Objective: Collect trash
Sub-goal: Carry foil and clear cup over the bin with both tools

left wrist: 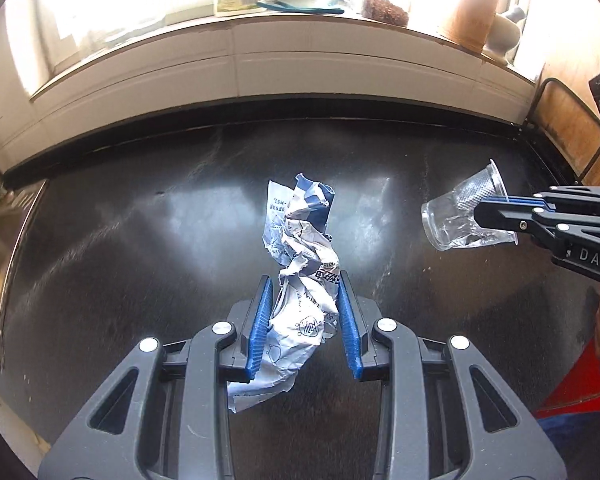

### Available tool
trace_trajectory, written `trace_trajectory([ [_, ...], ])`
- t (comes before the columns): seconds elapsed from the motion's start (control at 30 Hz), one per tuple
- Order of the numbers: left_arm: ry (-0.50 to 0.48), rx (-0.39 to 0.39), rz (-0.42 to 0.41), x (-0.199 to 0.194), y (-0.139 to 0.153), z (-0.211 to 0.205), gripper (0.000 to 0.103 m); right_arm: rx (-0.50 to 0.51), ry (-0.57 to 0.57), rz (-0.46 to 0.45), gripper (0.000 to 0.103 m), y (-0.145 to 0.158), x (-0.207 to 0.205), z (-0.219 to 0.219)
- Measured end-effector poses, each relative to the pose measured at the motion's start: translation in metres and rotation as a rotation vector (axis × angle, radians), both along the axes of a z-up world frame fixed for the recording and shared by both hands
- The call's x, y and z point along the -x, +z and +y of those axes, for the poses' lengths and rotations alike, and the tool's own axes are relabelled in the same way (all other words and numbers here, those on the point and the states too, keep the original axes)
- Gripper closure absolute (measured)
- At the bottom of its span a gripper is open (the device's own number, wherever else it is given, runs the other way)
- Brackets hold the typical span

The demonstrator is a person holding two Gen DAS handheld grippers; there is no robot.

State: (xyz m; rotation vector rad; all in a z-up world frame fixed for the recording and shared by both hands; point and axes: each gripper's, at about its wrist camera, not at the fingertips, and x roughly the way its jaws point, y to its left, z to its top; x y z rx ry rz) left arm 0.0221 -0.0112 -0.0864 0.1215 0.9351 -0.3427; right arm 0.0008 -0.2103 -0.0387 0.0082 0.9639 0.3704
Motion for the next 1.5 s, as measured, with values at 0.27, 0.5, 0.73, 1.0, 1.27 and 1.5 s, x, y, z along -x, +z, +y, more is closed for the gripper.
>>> trace_trajectory([
  [0.27, 0.153, 0.021, -0.025, 0.036, 0.010, 0.054, 0.071, 0.007, 0.188, -0.025, 0.097, 0.014, 0.020, 0.069],
  [0.5, 0.450, 0.000, -0.005, 0.103, 0.004, 0.152, 0.071, 0.008, 0.511, -0.030, 0.097, 0.014, 0.046, 0.193],
  [0.73, 0.784, -0.037, 0.080, 0.198, -0.027, 0.254, 0.071, 0.007, 0.852, 0.011, 0.097, -0.005, 0.102, 0.322],
  [1.0, 1.033, 0.017, 0.194, 0.279, -0.090, 0.337, 0.071, 0.076, 1.073, 0.118, 0.097, -0.066, 0.168, 0.449],
  [1.27, 1.093, 0.071, 0.266, 0.296, -0.163, 0.385, 0.071, 0.216, 1.094, 0.207, 0.097, -0.150, 0.180, 0.530],
  [1.5, 1.077, 0.120, 0.283, 0.291, -0.207, 0.402, 0.071, 0.287, 1.077, 0.259, 0.097, -0.201, 0.171, 0.561],
])
